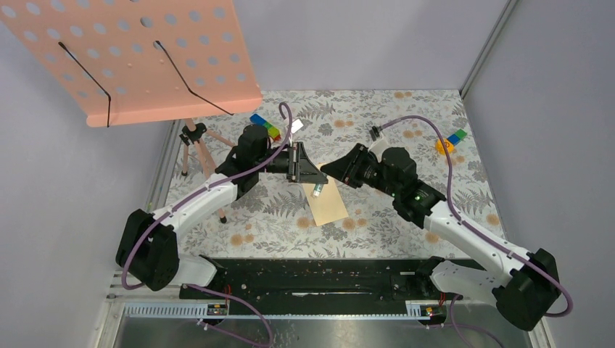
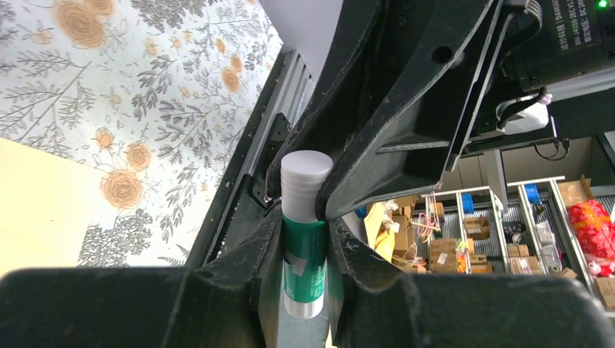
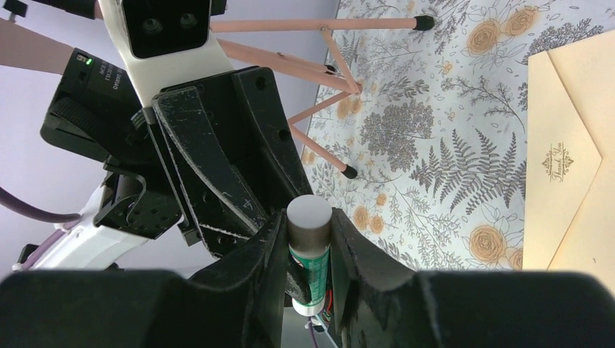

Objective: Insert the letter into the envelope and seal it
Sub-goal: Close the solid glue cap on the solid glue.

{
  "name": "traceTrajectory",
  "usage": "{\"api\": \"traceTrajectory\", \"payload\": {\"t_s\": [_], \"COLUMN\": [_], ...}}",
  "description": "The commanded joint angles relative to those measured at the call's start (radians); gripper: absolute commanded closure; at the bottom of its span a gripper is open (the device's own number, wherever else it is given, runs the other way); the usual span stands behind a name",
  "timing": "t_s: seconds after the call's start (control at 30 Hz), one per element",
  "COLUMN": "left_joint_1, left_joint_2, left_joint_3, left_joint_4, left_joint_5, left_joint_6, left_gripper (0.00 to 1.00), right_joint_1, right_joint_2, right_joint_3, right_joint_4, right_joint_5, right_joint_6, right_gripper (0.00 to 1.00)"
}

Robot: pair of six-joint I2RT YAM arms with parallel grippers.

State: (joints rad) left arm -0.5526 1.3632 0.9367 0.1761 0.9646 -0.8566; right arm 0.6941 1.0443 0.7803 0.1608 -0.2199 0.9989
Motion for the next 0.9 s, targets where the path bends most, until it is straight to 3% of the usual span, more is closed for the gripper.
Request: {"api": "traceTrajectory", "payload": {"t_s": [0.0, 0.63, 0.87], "left_joint_1": [0.034, 0.095, 0.096], "left_joint_2": [0.012, 0.068, 0.067], "left_joint_3": [0.103, 0.159, 0.158], "left_joint_4": [0.172, 0.223, 0.199], "left_joint_5": [-0.235, -0.225, -0.144], "left_joint_6": [0.032, 0.005, 0.011], "left_gripper": [1.00, 1.00, 1.00], "right_joint_1": [0.135, 0.157, 0.156], "right_joint_2": [0.073, 0.092, 0.048], "right_joint_3": [0.058, 0.055, 0.132], "right_joint_4": [-0.029, -0.013, -0.173], "right_joint_5": [-0.338, -0.338, -0.237], "right_joint_6": [0.000, -0.002, -0.089], "right_gripper": [1.00, 1.00, 0.99]}}
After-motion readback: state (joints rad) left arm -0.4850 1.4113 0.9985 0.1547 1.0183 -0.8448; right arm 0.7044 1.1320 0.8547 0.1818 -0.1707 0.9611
